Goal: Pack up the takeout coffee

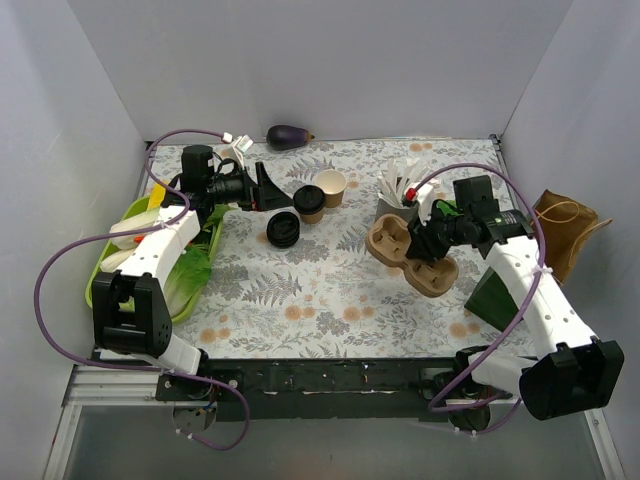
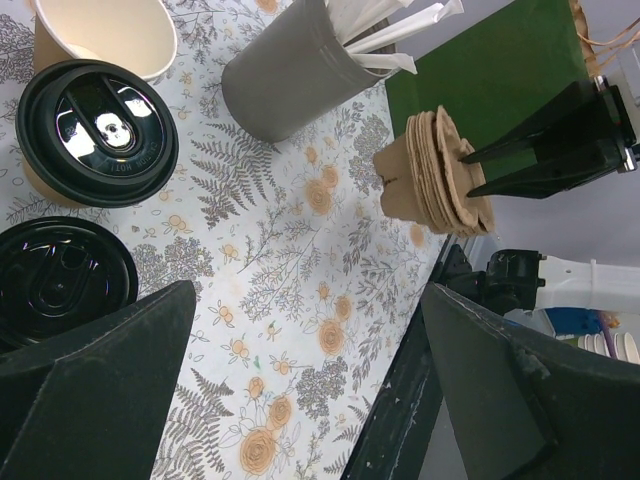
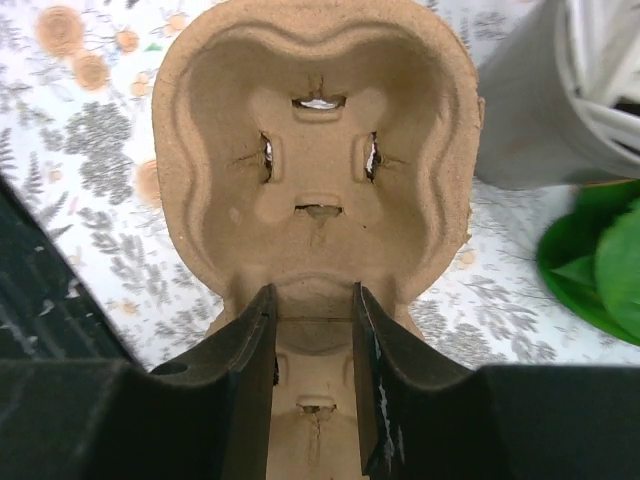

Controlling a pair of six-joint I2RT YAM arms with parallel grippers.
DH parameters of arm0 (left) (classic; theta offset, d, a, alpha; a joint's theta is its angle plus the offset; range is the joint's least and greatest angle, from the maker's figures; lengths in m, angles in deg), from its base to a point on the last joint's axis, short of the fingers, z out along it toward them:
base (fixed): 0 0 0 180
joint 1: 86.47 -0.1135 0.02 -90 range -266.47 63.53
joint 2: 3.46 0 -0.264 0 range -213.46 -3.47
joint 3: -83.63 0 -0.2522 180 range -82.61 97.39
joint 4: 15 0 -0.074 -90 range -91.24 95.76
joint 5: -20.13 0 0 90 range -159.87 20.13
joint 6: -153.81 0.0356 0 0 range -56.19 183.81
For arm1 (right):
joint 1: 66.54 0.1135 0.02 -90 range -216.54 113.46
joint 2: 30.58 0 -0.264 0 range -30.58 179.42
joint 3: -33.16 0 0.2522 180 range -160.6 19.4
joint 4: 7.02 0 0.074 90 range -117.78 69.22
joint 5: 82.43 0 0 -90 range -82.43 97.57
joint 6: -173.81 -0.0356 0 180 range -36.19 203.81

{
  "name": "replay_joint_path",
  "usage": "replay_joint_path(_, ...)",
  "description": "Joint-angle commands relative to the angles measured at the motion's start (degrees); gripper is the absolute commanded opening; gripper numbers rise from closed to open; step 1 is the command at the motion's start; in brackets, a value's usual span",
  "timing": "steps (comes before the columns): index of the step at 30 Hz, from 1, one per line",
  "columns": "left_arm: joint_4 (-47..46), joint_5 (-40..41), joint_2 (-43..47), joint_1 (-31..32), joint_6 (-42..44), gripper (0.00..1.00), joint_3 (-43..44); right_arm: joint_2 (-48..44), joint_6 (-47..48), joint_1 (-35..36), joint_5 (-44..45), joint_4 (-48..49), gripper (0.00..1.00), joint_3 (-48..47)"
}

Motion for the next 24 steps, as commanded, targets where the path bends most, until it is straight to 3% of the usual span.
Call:
replay_joint_path(1, -0.6, -1.0, 1.0, 0.3, 0.5, 0.98, 1.2, -5.3, -2.4, 0.0, 5.8, 9.9, 0.01, 3.5)
replay_joint_path(4, -0.7, -1.3, 0.9, 0.3, -0.1, 0.98, 1.5, -5.0, -7.6, 0.0, 0.8, 10.9, 0.01, -4.2)
replay_joint_path(6, -0.6, -1.6, 0.9, 0.4, 0.1, 0.98, 1.6, -5.7, -9.9, 0.0, -0.1, 12.6, 0.3, -0.1)
replay_joint_path(7, -0.7, -1.8, 0.7, 0.5, 0.1, 0.98, 1.6, -5.9, -8.5, -0.1, -0.6, 12.9, 0.34, 3.4)
replay_joint_path(8, -0.8, -2.3, 0.1, 0.4, -0.2, 0.98, 1.6, -4.0, -7.2, 0.0, 0.5, 10.9, 0.2, 5.1)
replay_joint_path(10, -1.4, -2.2, -0.1, 0.4, -0.9, 0.98, 2.0, -0.8, -9.1, -2.4, -1.2, 3.5, 0.14, 0.0)
replay_joint_path(11, -1.4, -2.1, 0.1, 0.5, -0.7, 0.98, 2.3, 1.6, -8.4, -3.1, -7.1, 1.6, 0.06, -1.5)
replay_joint_path(12, -1.2, -2.0, 0.3, 0.5, -0.6, 0.98, 2.3, 2.4, -1.2, -3.3, -8.0, -0.4, 0.01, -2.3)
replay_joint_path(13, -1.3, -1.9, 0.3, 0.5, -0.5, 0.98, 2.3, 2.5, 2.8, -1.3, -6.8, -1.7, 0.01, -1.3)
replay_joint_path(14, -1.2, -2.1, 0.3, 0.5, -0.5, 0.98, 2.2, 1.8, 5.7, 0.4, 4.8, 0.4, 0.01, 0.6)
replay_joint_path(16, -1.3, -2.1, 0.1, 0.5, -0.5, 0.98, 1.9, 1.9, 8.9, 2.6, 13.4, 0.6, 0.01, 1.4)
replay_joint_path(18, -1.2, -2.0, 0.1, 0.5, -0.5, 0.98, 2.0, 4.5, 13.6, -1.7, -0.5, -9.7, 0.01, -3.6)
replay_joint_path(19, -1.3, -2.2, 0.1, 0.5, -0.5, 0.98, 2.3, 6.9, 13.5, -2.8, -2.6, -11.8, 0.01, -5.6)
replay_joint_path(21, -1.4, -2.2, 0.0, 0.5, -0.5, 0.98, 2.3, 6.6, 11.8, 0.1, 10.8, -7.3, 0.04, -2.2)
replay_joint_path(22, -1.5, -2.0, 0.1, 0.5, -0.4, 0.98, 2.4, 5.8, 13.1, 0.9, 12.8, -6.6, 0.11, -2.2)
replay_joint_path(24, -1.7, -1.9, 0.3, 0.5, -0.4, 0.98, 2.2, 7.5, 12.8, -5.7, -3.8, -11.6, 0.16, -7.4)
